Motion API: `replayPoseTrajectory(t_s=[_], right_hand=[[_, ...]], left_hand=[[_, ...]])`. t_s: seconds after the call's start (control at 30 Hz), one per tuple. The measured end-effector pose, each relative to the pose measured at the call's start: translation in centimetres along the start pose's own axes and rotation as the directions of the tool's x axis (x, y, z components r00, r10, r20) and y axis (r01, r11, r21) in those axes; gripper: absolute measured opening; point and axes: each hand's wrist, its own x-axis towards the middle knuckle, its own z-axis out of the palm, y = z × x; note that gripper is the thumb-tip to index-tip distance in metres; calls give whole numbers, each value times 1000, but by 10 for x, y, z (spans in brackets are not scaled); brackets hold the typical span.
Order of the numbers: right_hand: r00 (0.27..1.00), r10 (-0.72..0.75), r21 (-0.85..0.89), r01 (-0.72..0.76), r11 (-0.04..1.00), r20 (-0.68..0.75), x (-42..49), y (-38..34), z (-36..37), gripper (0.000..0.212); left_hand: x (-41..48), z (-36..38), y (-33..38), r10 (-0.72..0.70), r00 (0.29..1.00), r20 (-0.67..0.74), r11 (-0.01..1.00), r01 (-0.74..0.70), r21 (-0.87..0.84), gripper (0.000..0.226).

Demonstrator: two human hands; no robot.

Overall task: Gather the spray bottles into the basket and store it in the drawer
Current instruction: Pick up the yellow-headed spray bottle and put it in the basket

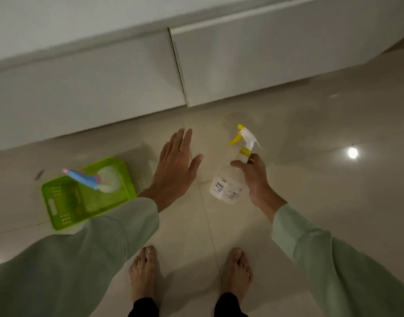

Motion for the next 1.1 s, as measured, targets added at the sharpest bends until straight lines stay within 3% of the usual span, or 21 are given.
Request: replayPoseTrajectory(t_s=[0.17,0.23,0.3,0.57,0.8,1.1], right_hand=[[956,-275,-105,286,952,107,-92,-71,33,37],[924,-346,-115,366,924,162,-132,-92,58,32],[893,-403,-142,434,890,199,-165,-105,85,15],[784,-511,-188,594,782,352,-282,-78,241,21],[761,-559,-222,638,737,331,-298,-6,369,29],[744,-576,-364,668,649,340,-208,93,457,23]], left_hand=[[-44,-99,-3,-19,993,-120,999,13,-53,67],[-72,-139,-17,-52,983,-175,996,38,-86,67],[-97,-169,-32,-78,974,-213,991,52,-125,66],[-201,-243,-168,-227,932,-281,966,179,-184,62],[-231,-252,-284,-291,915,-279,951,245,-188,61],[-206,-179,-379,-329,916,-229,938,287,-197,62]])
